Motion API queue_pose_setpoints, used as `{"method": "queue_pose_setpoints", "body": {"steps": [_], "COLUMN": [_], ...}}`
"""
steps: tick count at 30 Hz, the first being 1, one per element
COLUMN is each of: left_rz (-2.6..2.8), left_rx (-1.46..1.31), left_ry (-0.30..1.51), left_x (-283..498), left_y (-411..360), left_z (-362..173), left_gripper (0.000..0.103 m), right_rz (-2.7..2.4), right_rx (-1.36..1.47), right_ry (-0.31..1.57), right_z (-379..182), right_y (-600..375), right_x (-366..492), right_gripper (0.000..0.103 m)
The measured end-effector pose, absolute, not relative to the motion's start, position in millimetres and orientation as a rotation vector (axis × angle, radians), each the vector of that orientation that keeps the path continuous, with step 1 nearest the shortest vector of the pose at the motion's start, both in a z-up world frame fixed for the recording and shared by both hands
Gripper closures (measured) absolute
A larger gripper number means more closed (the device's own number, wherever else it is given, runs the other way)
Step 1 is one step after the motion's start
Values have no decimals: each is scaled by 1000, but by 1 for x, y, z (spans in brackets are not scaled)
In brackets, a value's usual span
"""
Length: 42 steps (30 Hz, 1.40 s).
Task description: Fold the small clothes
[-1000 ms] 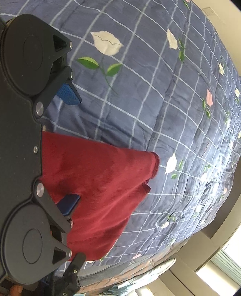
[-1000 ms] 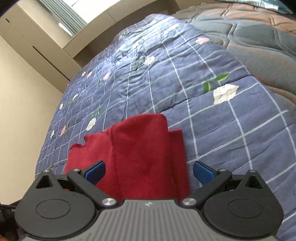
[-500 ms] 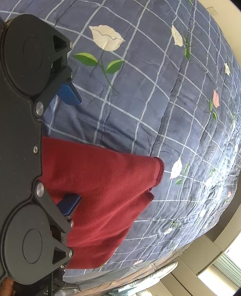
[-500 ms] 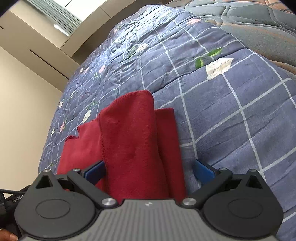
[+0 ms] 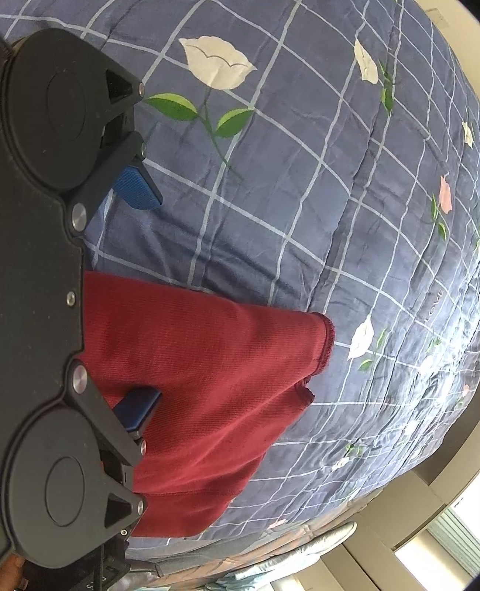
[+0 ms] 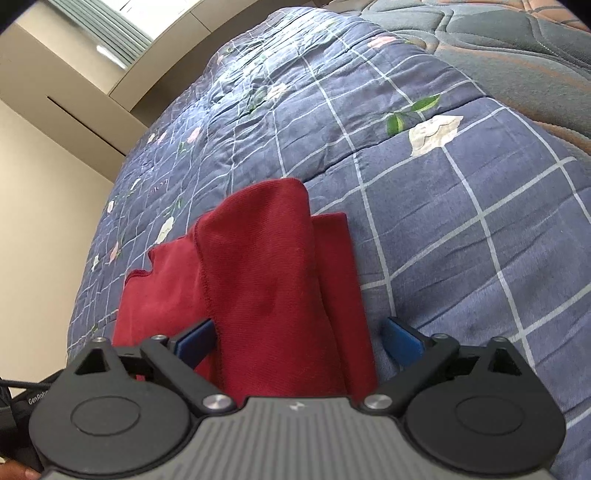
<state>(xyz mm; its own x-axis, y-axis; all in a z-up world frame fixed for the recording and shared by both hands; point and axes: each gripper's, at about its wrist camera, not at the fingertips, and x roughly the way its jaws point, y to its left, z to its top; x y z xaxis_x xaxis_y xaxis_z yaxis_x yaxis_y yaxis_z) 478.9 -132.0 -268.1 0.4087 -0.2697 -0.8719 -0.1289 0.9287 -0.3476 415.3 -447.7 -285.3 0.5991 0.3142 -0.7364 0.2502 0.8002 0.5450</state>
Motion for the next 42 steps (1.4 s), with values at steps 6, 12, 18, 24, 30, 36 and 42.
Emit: {"method": "queue_pose_setpoints", "body": {"steps": [6, 12, 18, 24, 30, 36, 42], "left_rz": [-103, -125, -170, -257, -350, -405, -447], "left_rx": [-378, -362, -356, -356, -329, -307, -292], "left_ry": [1160, 1165, 1188, 1207, 1210, 1188, 1112], "left_x": [482, 484, 490, 498, 503, 501, 499], "left_y": [-134, -134, -132, -130, -132, -126, -106], "left_z": [-268, -268, -269, -264, -254, -242, -216], "left_gripper": [0, 0, 1, 18, 50, 69, 73], "right_rz": [45, 47, 23, -23, -70, -73, -42], "right_rx": [688, 691, 684, 647, 632, 576, 598], "right_ry": [935, 933, 931, 910, 865, 820, 775], "right_z": [-286, -284, -277, -263, -247, -225, -208], "right_y": [-448, -445, -433, -416, -403, -377, -352], "right_x": [411, 409, 408, 405, 397, 392, 390], "right_gripper": [17, 30, 53, 72, 77, 79, 81]}}
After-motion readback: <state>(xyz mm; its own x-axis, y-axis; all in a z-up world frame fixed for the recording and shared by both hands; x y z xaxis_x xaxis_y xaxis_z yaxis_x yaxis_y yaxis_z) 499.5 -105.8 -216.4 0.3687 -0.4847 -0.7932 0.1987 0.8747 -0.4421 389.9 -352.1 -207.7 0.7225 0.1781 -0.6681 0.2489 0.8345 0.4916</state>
